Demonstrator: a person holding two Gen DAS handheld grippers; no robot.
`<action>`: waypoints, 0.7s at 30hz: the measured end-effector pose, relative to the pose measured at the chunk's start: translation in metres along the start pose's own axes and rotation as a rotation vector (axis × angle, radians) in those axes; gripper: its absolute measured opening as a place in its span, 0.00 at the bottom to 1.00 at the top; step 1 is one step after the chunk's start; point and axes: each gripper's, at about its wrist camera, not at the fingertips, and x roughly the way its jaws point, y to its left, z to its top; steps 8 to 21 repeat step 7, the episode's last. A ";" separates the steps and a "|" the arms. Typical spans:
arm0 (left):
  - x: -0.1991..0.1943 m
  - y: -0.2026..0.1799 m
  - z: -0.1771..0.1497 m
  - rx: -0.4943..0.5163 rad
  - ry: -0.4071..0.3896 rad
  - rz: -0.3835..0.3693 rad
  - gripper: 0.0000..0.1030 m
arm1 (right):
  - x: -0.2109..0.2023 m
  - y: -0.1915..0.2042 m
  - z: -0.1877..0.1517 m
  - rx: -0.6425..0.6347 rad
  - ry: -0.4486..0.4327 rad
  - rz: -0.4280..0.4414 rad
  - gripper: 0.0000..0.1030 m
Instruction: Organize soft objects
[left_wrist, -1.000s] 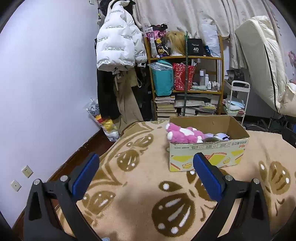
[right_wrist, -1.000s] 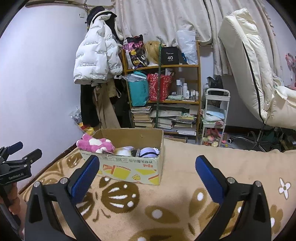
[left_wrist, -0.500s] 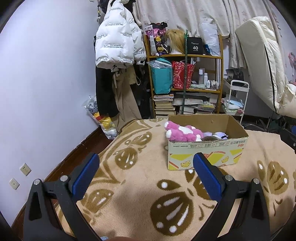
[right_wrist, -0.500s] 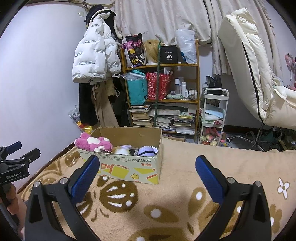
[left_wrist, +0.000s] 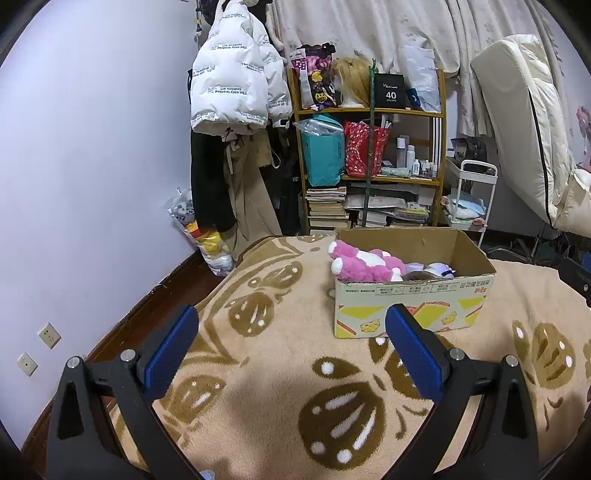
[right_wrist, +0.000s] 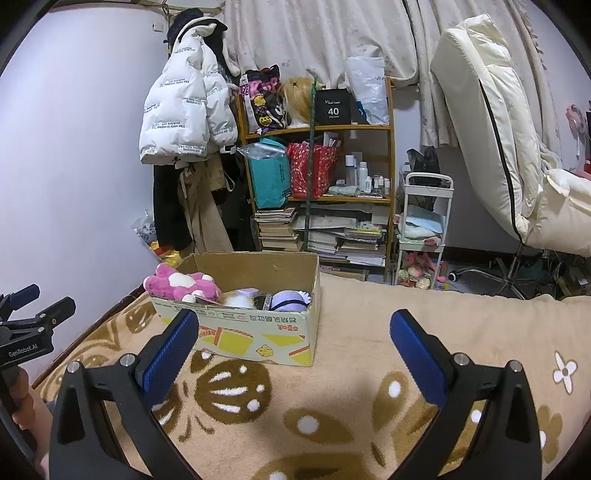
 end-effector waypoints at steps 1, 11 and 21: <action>0.000 0.000 0.000 0.001 -0.001 0.001 0.97 | 0.000 0.000 0.001 -0.001 0.001 0.000 1.00; -0.001 0.002 0.002 -0.002 -0.001 -0.004 0.97 | 0.001 -0.002 -0.001 -0.002 0.002 -0.003 1.00; -0.001 0.002 0.002 -0.002 -0.001 -0.004 0.97 | 0.001 -0.002 -0.001 -0.002 0.002 -0.003 1.00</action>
